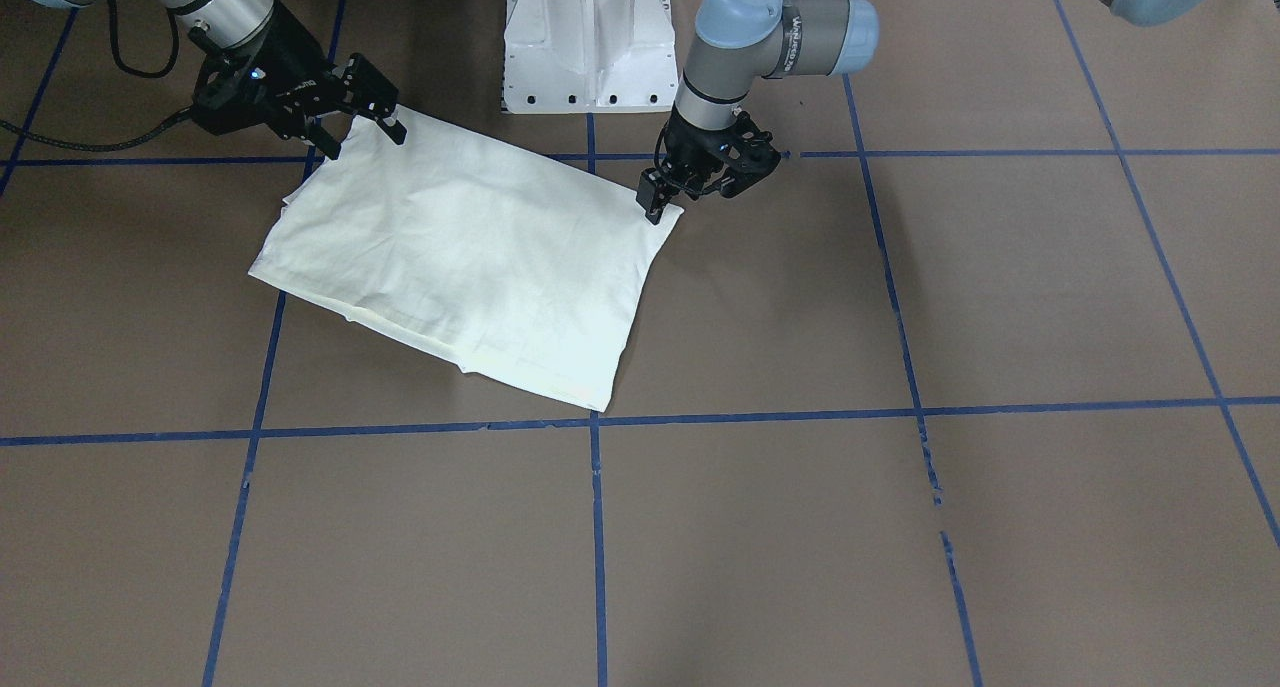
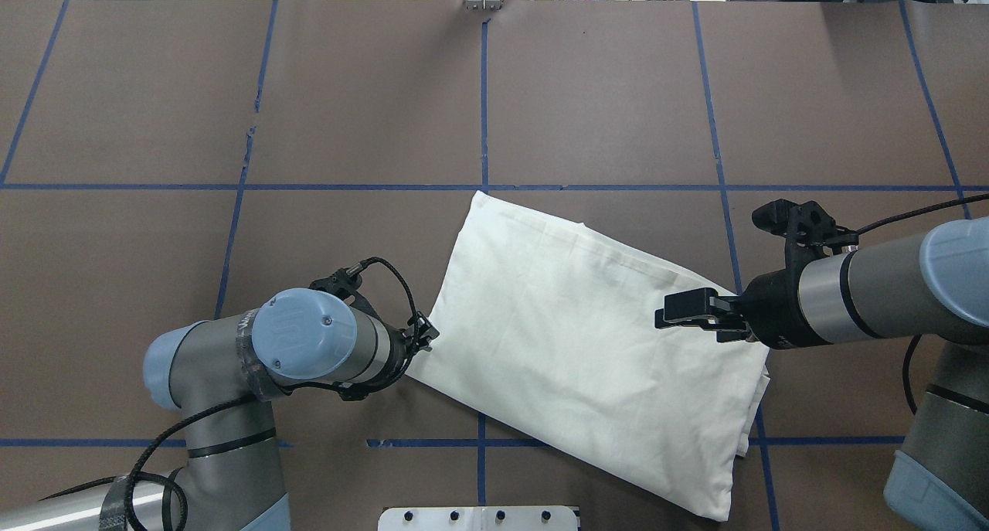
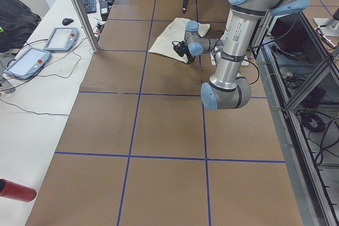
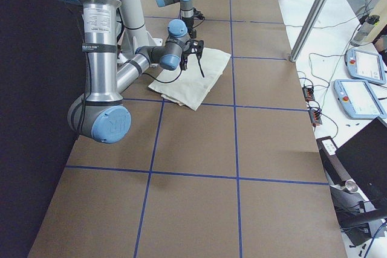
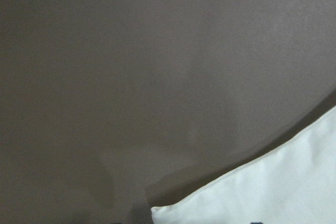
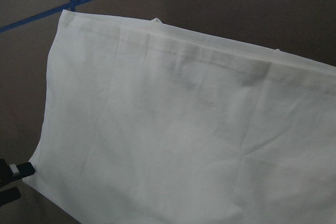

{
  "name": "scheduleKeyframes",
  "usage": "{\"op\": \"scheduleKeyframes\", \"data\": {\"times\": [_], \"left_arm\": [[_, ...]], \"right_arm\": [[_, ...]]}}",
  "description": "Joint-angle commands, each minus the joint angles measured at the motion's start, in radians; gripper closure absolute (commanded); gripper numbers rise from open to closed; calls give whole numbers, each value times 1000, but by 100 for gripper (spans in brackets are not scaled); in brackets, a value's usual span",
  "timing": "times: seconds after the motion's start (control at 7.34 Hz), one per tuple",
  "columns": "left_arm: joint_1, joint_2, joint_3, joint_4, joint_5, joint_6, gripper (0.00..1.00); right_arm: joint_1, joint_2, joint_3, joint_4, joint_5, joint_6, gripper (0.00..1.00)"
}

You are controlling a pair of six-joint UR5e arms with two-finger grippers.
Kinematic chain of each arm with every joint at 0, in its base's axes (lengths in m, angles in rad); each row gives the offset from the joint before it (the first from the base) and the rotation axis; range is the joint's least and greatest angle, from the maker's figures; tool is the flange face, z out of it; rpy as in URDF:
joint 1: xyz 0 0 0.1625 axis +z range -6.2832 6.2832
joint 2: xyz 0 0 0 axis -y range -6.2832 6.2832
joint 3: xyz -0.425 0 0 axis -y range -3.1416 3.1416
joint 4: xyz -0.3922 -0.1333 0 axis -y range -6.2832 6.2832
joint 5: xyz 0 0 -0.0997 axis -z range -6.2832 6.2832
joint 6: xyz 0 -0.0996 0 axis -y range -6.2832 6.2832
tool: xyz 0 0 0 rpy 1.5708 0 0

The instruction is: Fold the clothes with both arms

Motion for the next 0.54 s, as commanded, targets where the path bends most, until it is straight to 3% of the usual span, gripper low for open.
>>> {"op": "scheduleKeyframes", "data": {"times": [0.0,0.14,0.27,0.41], "left_arm": [[12,-16,37,-4,1,-2,24],[12,-16,39,-4,2,-2,25],[10,-16,36,-4,2,-5,40],[10,-16,30,-3,2,-4,67]], "right_arm": [[3,0,1,0,2,0,0],[3,0,1,0,2,0,0],[3,0,1,0,2,0,0],[3,0,1,0,2,0,0]]}}
